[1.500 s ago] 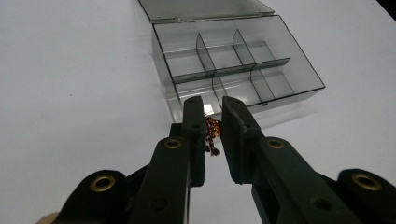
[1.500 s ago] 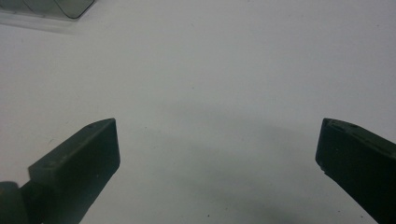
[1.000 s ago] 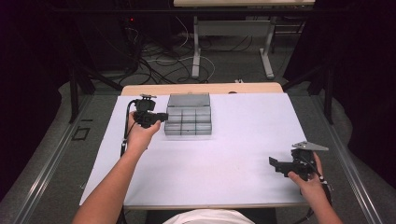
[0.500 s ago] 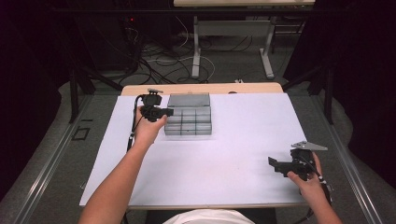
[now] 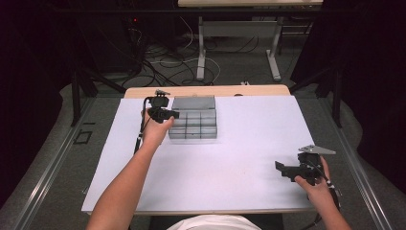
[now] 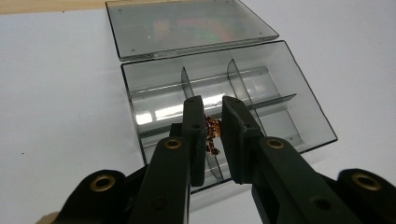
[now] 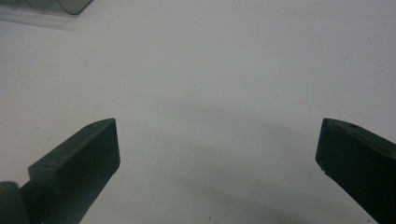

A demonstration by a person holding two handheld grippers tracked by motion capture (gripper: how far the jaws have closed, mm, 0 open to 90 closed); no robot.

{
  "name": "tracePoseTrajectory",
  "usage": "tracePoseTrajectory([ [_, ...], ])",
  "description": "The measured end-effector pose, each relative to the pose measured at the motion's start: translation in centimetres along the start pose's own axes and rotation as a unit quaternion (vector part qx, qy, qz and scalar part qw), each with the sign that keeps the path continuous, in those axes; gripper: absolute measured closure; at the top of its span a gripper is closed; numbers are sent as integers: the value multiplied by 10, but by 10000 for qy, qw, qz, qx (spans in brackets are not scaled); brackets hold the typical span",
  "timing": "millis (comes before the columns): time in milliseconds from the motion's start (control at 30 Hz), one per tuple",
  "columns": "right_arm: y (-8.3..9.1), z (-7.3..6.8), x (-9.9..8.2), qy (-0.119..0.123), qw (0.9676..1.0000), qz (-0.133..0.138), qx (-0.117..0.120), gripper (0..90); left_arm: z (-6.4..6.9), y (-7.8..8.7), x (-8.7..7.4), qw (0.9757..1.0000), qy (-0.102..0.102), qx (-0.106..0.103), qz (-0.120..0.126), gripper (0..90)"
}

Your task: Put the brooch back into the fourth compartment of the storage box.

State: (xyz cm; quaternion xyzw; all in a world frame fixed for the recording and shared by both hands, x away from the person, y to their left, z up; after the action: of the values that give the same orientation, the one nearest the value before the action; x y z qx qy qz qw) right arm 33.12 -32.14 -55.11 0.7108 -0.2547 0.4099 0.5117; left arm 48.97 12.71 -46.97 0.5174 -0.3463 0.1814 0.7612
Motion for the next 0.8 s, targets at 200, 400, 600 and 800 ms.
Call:
tracePoseTrajectory([
  [200,-1,0,0,26,10000,-19,15,0,-4,-9,-1,9999,40,71,-80,804],
  [400,-1,0,-1,32,10000,-44,23,0,-7,-17,-4,9998,69,121,-172,803],
  [600,-1,0,-1,33,10000,-51,23,0,-8,-20,-6,9997,88,126,-211,803],
  [800,-1,0,-1,48,10000,-51,28,0,-6,-25,-12,9995,75,95,-283,804],
])
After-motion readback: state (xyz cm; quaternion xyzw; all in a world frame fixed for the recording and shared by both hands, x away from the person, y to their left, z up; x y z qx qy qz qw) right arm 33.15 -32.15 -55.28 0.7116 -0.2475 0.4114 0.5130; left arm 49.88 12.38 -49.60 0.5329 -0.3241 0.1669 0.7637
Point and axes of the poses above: each handheld gripper's, and its own axes: y roughly backward along the jaws, x roughly out of its top, z roughly to its right, the point moved 2 cm from there along -y, roughly forward along the jaws, and after that the axes turned 7 degrees about z, right-handed, at the moved point
